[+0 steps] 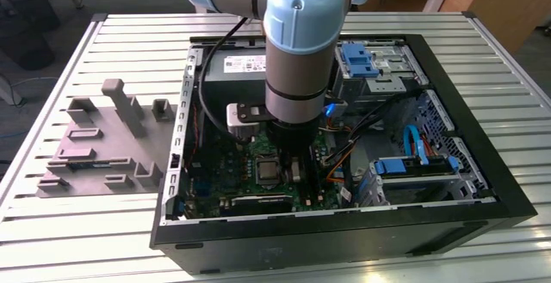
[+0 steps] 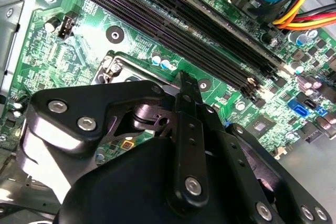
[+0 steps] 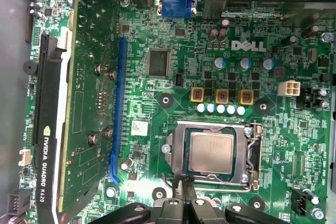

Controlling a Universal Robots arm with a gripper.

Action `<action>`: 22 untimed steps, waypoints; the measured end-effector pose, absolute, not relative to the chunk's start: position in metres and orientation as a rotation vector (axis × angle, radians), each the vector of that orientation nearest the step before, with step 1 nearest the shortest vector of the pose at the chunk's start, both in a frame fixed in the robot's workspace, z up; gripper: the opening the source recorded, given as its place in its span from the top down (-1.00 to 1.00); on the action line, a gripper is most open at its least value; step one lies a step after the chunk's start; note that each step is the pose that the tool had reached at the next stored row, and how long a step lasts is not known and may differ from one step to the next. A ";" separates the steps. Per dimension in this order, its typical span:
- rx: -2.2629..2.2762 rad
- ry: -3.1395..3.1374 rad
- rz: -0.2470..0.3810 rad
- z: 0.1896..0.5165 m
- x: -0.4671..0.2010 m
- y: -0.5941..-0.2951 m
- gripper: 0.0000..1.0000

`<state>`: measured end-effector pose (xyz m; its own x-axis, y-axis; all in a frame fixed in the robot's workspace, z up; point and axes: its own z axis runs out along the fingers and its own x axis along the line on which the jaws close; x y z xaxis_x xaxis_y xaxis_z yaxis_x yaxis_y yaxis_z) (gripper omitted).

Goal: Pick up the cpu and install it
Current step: 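Install the first cpu locking lever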

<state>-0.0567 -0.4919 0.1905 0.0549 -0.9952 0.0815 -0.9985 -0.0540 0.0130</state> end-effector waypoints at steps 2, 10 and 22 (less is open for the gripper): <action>2.237 -2.112 0.075 0.190 -0.057 -0.492 0.79; 2.261 -2.110 0.054 0.190 -0.055 -0.492 0.79; 2.268 -2.107 0.052 0.192 -0.055 -0.492 0.79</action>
<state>-0.0546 -0.4920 0.1924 0.0734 -0.9958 0.0556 -0.9973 -0.0729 0.0105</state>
